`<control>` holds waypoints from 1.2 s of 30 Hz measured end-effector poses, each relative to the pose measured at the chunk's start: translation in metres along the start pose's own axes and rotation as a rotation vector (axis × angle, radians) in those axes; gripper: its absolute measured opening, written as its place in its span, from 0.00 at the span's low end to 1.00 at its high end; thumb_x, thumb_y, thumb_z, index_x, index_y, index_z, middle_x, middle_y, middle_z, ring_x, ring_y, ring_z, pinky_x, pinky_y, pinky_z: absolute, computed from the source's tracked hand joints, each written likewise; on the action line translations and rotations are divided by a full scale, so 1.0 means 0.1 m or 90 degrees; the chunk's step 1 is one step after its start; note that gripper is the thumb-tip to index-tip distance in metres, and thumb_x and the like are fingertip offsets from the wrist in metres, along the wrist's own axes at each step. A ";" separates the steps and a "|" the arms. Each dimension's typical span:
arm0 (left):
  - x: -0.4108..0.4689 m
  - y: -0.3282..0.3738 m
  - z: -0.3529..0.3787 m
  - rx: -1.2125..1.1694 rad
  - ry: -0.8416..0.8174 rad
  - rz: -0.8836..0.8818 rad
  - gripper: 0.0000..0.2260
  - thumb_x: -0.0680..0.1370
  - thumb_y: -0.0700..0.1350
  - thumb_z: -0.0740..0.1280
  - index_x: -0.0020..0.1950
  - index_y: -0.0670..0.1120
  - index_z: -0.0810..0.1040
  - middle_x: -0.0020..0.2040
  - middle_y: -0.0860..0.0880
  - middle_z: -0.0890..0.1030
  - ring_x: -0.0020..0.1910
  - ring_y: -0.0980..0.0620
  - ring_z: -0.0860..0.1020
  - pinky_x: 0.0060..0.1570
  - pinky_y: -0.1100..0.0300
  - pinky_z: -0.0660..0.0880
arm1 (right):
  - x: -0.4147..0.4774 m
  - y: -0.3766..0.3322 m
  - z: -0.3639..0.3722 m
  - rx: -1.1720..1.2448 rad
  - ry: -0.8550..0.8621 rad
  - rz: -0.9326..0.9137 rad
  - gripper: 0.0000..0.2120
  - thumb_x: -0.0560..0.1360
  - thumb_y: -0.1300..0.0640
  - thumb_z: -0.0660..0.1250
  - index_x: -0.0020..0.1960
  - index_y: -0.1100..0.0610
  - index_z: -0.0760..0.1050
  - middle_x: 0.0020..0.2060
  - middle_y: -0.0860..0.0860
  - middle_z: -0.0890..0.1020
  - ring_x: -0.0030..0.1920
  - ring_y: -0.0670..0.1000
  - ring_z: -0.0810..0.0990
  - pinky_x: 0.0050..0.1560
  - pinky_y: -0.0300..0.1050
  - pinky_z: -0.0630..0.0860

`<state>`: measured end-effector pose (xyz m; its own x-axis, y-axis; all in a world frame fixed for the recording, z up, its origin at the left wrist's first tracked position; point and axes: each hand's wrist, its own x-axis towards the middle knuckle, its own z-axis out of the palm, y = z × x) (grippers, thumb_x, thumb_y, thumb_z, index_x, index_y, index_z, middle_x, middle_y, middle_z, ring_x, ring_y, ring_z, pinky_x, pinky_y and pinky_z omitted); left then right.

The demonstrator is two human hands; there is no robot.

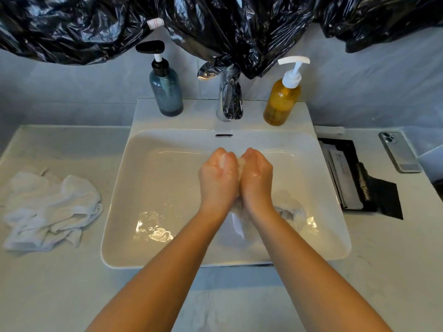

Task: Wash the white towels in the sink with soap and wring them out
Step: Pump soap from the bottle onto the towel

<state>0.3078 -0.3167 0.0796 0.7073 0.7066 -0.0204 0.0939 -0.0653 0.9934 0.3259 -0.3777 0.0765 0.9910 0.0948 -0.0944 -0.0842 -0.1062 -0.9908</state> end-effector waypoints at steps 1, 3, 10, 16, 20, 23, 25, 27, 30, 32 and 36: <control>-0.01 0.00 0.00 -0.007 -0.004 -0.007 0.16 0.78 0.38 0.60 0.31 0.48 0.63 0.27 0.55 0.66 0.25 0.60 0.66 0.29 0.66 0.64 | -0.01 0.00 -0.02 0.005 -0.002 -0.001 0.19 0.82 0.55 0.57 0.32 0.49 0.66 0.28 0.45 0.71 0.33 0.47 0.71 0.39 0.48 0.70; -0.01 0.02 0.00 -0.018 -0.010 -0.002 0.14 0.76 0.43 0.60 0.31 0.47 0.63 0.27 0.55 0.65 0.26 0.59 0.63 0.30 0.61 0.64 | 0.00 -0.03 0.00 0.003 -0.011 -0.011 0.19 0.84 0.57 0.57 0.34 0.48 0.67 0.30 0.45 0.72 0.32 0.42 0.72 0.37 0.40 0.72; -0.09 0.05 0.00 -0.024 0.007 0.029 0.15 0.79 0.40 0.60 0.32 0.47 0.64 0.28 0.54 0.67 0.29 0.56 0.65 0.34 0.58 0.65 | -0.04 0.01 -0.02 0.031 -0.005 -0.021 0.19 0.83 0.56 0.57 0.33 0.47 0.66 0.29 0.43 0.70 0.32 0.42 0.70 0.37 0.40 0.70; -0.03 0.08 0.01 -0.016 -0.015 0.054 0.13 0.76 0.45 0.58 0.31 0.47 0.64 0.27 0.55 0.68 0.27 0.59 0.65 0.32 0.60 0.66 | -0.02 -0.02 -0.02 0.030 0.011 -0.014 0.18 0.83 0.57 0.57 0.34 0.50 0.67 0.27 0.42 0.73 0.33 0.44 0.71 0.39 0.43 0.70; -0.08 -0.02 0.01 -0.017 -0.038 0.044 0.18 0.81 0.39 0.59 0.31 0.47 0.65 0.26 0.55 0.68 0.26 0.61 0.67 0.29 0.67 0.65 | -0.05 0.02 -0.05 0.039 0.021 0.012 0.18 0.83 0.59 0.56 0.35 0.53 0.66 0.30 0.49 0.73 0.35 0.48 0.72 0.38 0.46 0.71; -0.09 -0.06 -0.01 -0.016 -0.037 0.020 0.19 0.81 0.35 0.58 0.31 0.46 0.66 0.25 0.55 0.69 0.25 0.62 0.69 0.28 0.70 0.65 | -0.10 0.10 -0.03 0.045 0.003 0.021 0.18 0.84 0.58 0.55 0.36 0.54 0.69 0.31 0.49 0.74 0.35 0.47 0.75 0.38 0.45 0.73; -0.11 -0.09 -0.02 -0.027 -0.041 0.017 0.19 0.81 0.35 0.58 0.30 0.47 0.65 0.24 0.56 0.70 0.25 0.62 0.69 0.28 0.70 0.65 | -0.14 0.11 -0.03 0.049 0.022 0.025 0.18 0.84 0.58 0.55 0.35 0.54 0.69 0.30 0.48 0.74 0.34 0.46 0.75 0.38 0.44 0.73; -0.14 -0.07 -0.03 -0.027 -0.048 0.024 0.19 0.81 0.35 0.58 0.31 0.47 0.65 0.24 0.56 0.69 0.25 0.62 0.68 0.28 0.69 0.65 | -0.09 0.11 -0.04 0.053 0.017 0.016 0.19 0.84 0.59 0.56 0.35 0.53 0.68 0.29 0.46 0.73 0.32 0.44 0.73 0.37 0.41 0.72; -0.10 -0.05 -0.10 -0.047 -0.055 0.045 0.17 0.81 0.37 0.59 0.32 0.47 0.65 0.27 0.55 0.67 0.28 0.60 0.67 0.30 0.66 0.67 | -0.08 0.05 -0.07 0.050 -0.036 -0.009 0.18 0.84 0.60 0.55 0.35 0.54 0.67 0.29 0.45 0.73 0.31 0.40 0.72 0.36 0.34 0.72; -0.10 -0.04 -0.18 -0.050 -0.083 0.075 0.14 0.80 0.44 0.60 0.35 0.46 0.66 0.30 0.52 0.68 0.30 0.58 0.67 0.32 0.64 0.68 | -0.05 0.02 -0.11 0.051 -0.104 -0.029 0.18 0.84 0.61 0.55 0.35 0.55 0.66 0.27 0.43 0.72 0.30 0.39 0.71 0.35 0.32 0.71; 0.00 -0.02 -0.45 -0.032 -0.039 0.104 0.11 0.79 0.51 0.60 0.38 0.49 0.69 0.31 0.57 0.71 0.32 0.58 0.69 0.35 0.64 0.69 | 0.03 0.06 -0.29 0.004 -0.250 -0.076 0.13 0.84 0.56 0.59 0.41 0.54 0.71 0.32 0.40 0.75 0.35 0.39 0.74 0.38 0.31 0.71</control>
<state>0.2755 -0.2849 0.0829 0.7521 0.6448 0.1365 -0.0602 -0.1389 0.9885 0.3318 -0.4064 0.0729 0.8786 0.4775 -0.0081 0.0265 -0.0658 -0.9975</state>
